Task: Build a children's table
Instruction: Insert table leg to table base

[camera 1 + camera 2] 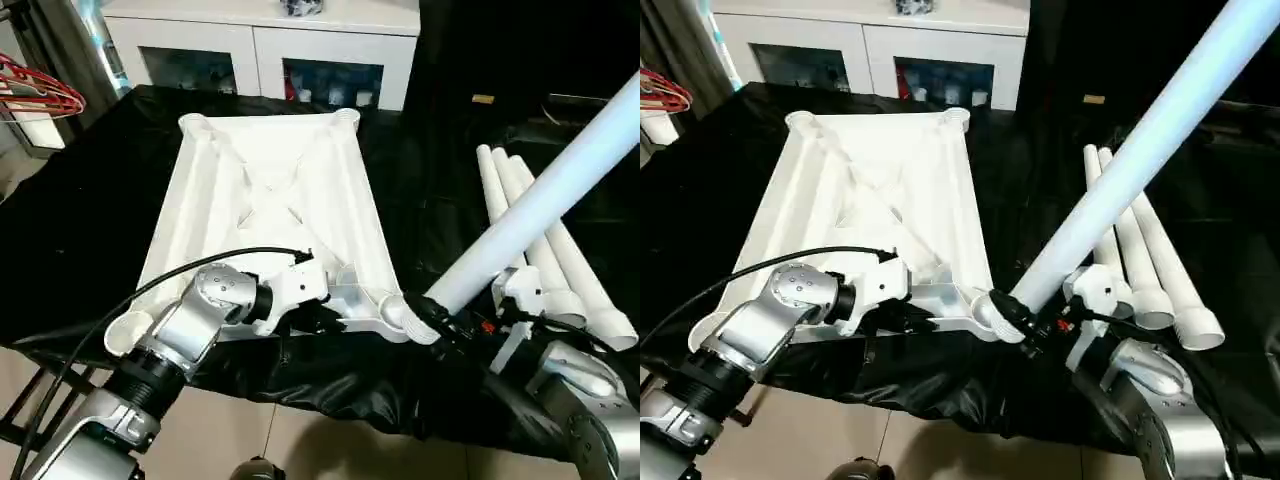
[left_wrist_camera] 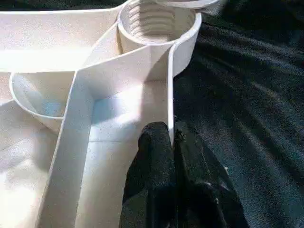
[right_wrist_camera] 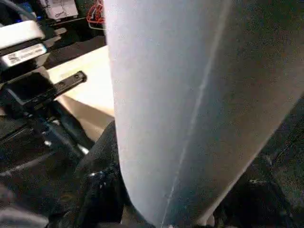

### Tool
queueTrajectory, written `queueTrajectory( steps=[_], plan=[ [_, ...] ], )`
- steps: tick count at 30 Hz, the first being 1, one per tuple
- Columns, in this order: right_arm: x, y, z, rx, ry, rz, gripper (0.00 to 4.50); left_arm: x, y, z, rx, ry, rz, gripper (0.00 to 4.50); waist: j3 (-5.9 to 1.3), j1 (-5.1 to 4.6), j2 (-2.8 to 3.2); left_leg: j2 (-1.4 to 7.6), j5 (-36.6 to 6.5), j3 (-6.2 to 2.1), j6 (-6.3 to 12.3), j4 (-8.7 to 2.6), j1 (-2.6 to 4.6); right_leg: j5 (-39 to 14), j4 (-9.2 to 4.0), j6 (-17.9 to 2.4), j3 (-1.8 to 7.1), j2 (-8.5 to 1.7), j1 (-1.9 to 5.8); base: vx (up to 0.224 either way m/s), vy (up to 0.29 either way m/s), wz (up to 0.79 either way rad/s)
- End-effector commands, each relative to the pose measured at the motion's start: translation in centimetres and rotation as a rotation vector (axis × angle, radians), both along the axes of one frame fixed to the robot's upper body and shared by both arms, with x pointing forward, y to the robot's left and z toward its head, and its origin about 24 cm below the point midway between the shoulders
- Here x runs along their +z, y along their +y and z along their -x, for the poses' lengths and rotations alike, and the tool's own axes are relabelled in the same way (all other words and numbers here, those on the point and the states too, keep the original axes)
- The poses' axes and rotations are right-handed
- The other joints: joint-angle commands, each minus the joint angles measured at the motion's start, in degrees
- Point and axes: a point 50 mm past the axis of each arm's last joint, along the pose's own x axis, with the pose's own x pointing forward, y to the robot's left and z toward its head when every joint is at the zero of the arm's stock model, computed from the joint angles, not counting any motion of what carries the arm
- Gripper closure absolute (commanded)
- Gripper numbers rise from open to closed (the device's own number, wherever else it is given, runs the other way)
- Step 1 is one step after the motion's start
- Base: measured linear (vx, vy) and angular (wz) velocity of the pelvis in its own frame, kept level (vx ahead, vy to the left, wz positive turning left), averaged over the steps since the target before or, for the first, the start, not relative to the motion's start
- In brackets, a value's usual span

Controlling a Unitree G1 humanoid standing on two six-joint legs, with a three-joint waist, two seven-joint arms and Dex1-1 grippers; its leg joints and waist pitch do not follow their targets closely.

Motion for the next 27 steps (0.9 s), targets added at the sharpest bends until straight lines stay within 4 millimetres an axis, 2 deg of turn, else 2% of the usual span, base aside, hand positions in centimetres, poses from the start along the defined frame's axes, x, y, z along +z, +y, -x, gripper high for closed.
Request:
queueTrajectory(
  steps=[1,5,10,13,16,17,18,23,26,27],
  plan=[
    [0.7,0.3,-0.7,0.004,-0.008,-0.023,2.59,-0.5,0.5,0.0,0.023,-0.001,-0.054,4.5,-3.62,-0.07,-0.33,3.15,-10.88,-1.26,1.3,-4.23,1.08,-6.51,-3.95,-11.79,1.84,-4.51,1.66,0.0,0.0,0.0],
    [1.2,0.7,-1.4,0.024,-0.007,-0.033,2.59,-0.3,0.6,-0.1,0.027,-0.011,-0.064,4.5,-3.79,-0.08,-0.43,3.05,-8.44,-1.14,1.99,-3.89,0.97,-2.76,-3.45,-12.51,1.8,-4.44,1.82,0.0,0.0,0.0],
    [0.8,1.1,-2.7,0.04,0.024,0.042,2.59,0.4,0.5,-0.3,0.094,-0.029,-0.086,4.5,-3.74,-0.33,-0.32,2.99,-7.98,-1.12,1.62,-3.81,1.02,-2.59,-3.34,-13.42,1.63,-4.32,1.79,0.0,0.0,0.0],
    [0.4,1.2,-3.3,0.038,0.044,0.098,2.59,0.4,0.3,-0.2,0.139,-0.034,-0.103,4.5,-3.76,-0.46,-0.44,2.91,-7.71,-1.08,1.48,-3.69,0.89,-2.63,-3.3,-13.24,1.71,-4.37,2.01,0.0,0.0,0.0],
    [0.2,1.3,-3.6,0.045,0.06,0.127,2.59,0.7,-0.1,-0.2,0.188,-0.03,-0.086,4.5,-3.8,-0.58,-0.44,2.83,-6.65,-1.04,1.97,-3.55,0.9,-1.39,-3.24,-13.34,1.69,-4.25,2.05,0.0,0.0,0.0],
    [0.1,1.2,-3.8,0.047,0.066,0.139,2.59,0.8,-0.5,0.0,0.192,-0.03,-0.068,4.5,-3.8,-0.77,-0.94,2.88,-6.36,-0.98,2.05,-3.55,0.83,-0.75,-3.1,-13.56,1.66,-4.26,2.21,0.0,0.0,0.0],
    [0.1,1.2,-4.0,0.048,0.069,0.147,2.59,0.9,-0.8,0.2,0.187,-0.032,-0.052,4.5,-3.74,-0.7,-0.79,2.86,-5.99,-1.02,2.5,-3.47,0.79,-0.6,-3.12,-13.78,1.68,-4.32,2.18,0.0,0.0,0.0],
    [0.1,1.5,-4.6,0.07,0.082,0.137,2.59,0.8,-1.5,0.9,0.173,0.0,0.006,4.5,-3.69,-1.1,-0.92,2.73,-5.93,-0.97,3.43,-3.4,0.72,-1.21,-3.26,-13.93,1.59,-4.17,2.19,0.0,0.0,0.0],
    [0.1,1.7,-4.8,0.091,0.089,0.14,2.59,0.7,-1.7,1.0,0.179,0.016,0.029,4.5,-3.6,-1.34,-0.84,2.78,-6.79,-0.97,3.3,-3.45,0.78,-2.95,-3.43,-14.01,1.61,-4.16,2.1,0.0,0.0,0.0],
    [0.1,1.8,-4.9,0.107,0.099,0.15,2.59,0.7,-1.8,0.9,0.194,0.029,0.048,4.5,-3.55,-1.41,-1.11,2.77,-6.84,-0.99,3.28,-3.49,0.76,-3.31,-3.36,-14.03,1.57,-4.2,2.15,0.0,0.0,0.0]
  ],
)
